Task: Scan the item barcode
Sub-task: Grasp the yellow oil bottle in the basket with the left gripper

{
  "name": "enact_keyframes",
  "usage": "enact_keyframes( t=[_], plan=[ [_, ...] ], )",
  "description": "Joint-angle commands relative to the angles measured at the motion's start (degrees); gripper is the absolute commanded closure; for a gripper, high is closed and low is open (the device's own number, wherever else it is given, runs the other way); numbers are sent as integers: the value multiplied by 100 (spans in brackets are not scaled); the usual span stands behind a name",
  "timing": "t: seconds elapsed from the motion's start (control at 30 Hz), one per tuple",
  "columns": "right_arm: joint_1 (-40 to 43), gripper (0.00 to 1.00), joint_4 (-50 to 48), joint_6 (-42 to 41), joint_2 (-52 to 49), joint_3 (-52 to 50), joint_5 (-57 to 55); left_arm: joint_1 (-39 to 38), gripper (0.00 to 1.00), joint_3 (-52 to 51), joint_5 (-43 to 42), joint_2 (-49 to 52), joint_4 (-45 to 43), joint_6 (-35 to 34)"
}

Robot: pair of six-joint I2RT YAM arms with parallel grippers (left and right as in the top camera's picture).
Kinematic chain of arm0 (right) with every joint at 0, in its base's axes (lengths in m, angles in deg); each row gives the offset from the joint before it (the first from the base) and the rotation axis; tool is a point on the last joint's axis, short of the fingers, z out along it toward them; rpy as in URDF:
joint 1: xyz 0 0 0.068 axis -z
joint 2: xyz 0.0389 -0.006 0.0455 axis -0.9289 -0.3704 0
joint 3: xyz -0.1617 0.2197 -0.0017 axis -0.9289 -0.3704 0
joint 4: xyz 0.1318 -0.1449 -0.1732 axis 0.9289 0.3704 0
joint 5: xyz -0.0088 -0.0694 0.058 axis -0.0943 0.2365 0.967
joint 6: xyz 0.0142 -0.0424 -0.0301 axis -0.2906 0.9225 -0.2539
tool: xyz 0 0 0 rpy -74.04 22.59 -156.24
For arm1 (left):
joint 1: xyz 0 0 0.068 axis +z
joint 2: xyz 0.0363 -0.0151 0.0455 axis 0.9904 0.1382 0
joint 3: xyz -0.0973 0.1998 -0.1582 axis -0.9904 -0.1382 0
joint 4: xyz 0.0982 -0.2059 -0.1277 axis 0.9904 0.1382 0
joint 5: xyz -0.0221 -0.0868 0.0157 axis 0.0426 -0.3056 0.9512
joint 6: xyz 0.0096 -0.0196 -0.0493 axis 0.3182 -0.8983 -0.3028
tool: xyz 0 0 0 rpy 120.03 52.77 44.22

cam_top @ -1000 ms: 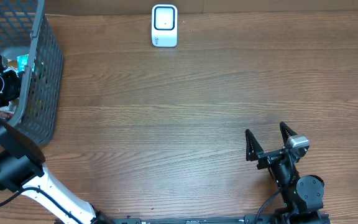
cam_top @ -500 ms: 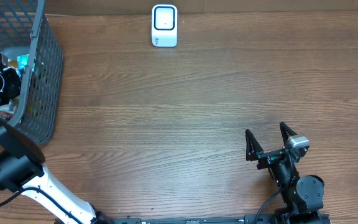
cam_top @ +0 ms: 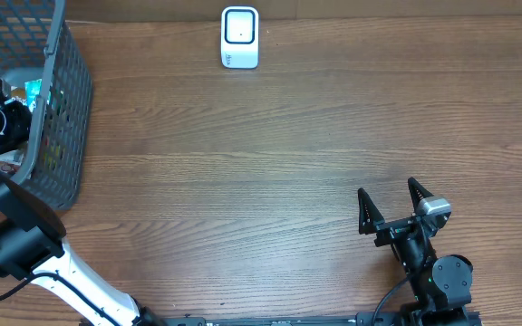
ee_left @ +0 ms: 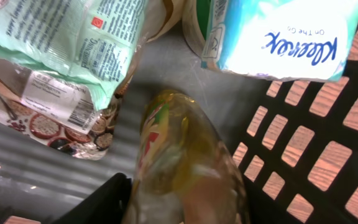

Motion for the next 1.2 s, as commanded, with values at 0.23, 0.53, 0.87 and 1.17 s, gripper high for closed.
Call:
enact_keyframes(
  t=[0.23,0.53,0.87,1.17],
  plan=[
    [15,0,-13,17,68,-59,-52,22,53,55,17,85,11,-229],
    [15,0,-13,17,68,-61,-52,22,36,52,186,85,55,-481],
    [17,0,-13,17,68,-59,-52,22,47,-267,186,85,-85,-481],
    [15,0,-13,17,68,-61,-52,15,55,-310,166,85,-103,-535]
  ],
)
